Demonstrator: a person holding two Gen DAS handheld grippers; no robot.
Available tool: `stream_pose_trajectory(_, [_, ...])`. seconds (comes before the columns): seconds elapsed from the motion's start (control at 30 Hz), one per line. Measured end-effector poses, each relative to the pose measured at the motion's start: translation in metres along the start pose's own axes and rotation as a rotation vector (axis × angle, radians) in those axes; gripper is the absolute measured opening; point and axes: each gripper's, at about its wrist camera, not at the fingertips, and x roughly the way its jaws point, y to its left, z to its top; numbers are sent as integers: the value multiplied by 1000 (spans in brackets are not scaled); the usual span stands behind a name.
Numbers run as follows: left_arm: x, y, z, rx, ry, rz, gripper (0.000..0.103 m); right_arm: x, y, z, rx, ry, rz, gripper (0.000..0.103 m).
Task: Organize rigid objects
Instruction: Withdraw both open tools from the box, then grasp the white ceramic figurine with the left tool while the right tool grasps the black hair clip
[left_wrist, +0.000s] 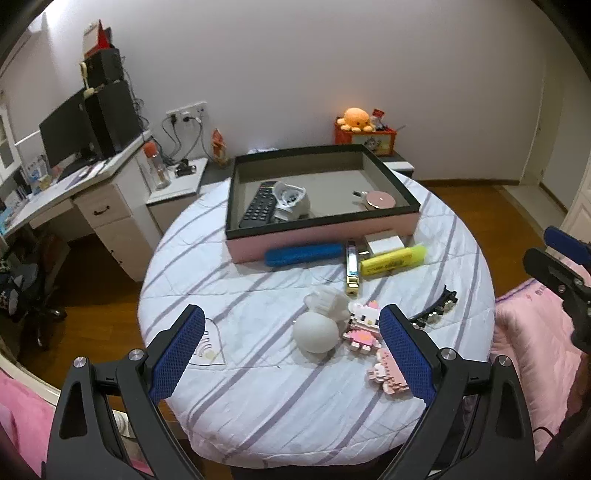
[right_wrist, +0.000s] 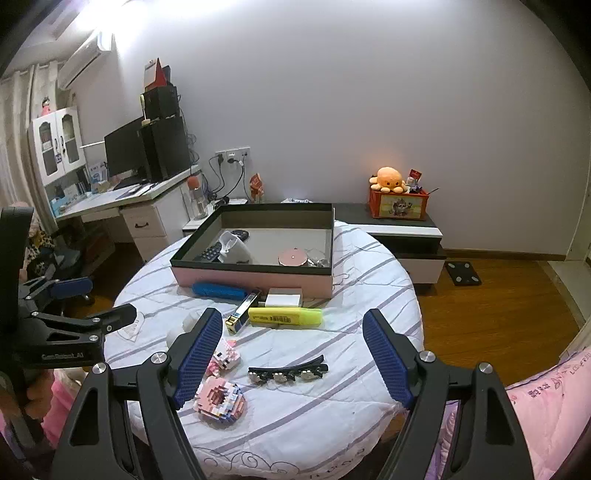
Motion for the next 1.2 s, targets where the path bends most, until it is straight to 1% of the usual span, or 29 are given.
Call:
stream_pose_trajectory(0.13, [11, -6, -1, 24, 25, 10, 100, 14, -4, -6, 0, 49, 48, 80])
stream_pose_trajectory(0.2, [20, -7, -3, 29, 50, 18, 100, 24, -6, -9, -9, 81, 38, 80])
stream_pose_trajectory(0.33, [46, -8, -8, 29, 128, 12, 101, 47, -7, -20, -67, 142, 8, 80])
stream_pose_trajectory(0.4, [60, -8, -13, 29, 167, 18, 101, 61, -7, -27, -96, 185, -3, 80])
stream_pose_trajectory(0.5, [83, -6, -19, 13, 230, 22, 101, 87, -5, -39, -132, 247, -49, 80])
stream_pose_trajectory(0.6, [104, -4, -25, -2, 296, 4, 101, 111, -3, -52, -148, 316, -49, 80])
stream_pose_trajectory(0.67, [115, -2, -28, -14, 326, -2, 101, 120, 0, -57, -181, 336, -60, 80])
stream_pose_trajectory(0.77, [129, -1, -28, -31, 358, -11, 101, 134, 3, -60, -215, 350, -48, 80])
stream_pose_trajectory(0.83, [137, 1, -29, -39, 378, -12, 101, 142, 2, -59, -207, 340, -60, 80])
stream_pose_trajectory(0.87, [140, 1, -29, -42, 386, -10, 101, 147, -1, -57, -174, 340, -53, 79])
stream_pose_trajectory(0.9, [145, 2, -30, -48, 400, -13, 101, 149, -6, -55, -127, 343, -30, 66])
stream_pose_trajectory(0.97, [149, 3, -30, -57, 406, -20, 102, 152, -15, -51, -56, 352, -2, 66])
stream_pose_trajectory(1.03, [151, 5, -28, -66, 405, -28, 103, 153, -17, -48, -47, 360, 6, 66])
stream_pose_trajectory(1.07, [152, 5, -27, -67, 403, -29, 103, 154, -16, -47, -60, 367, 8, 66])
stream_pose_trajectory(1.13, [154, 3, -26, -61, 399, -31, 103, 157, -8, -47, -143, 384, 5, 67])
stream_pose_trajectory(1.17, [156, 2, -25, -56, 400, -32, 103, 158, -5, -47, -174, 381, -2, 69])
stream_pose_trajectory(1.2, [157, 0, -25, -51, 398, -32, 103, 158, -3, -46, -186, 373, -7, 73])
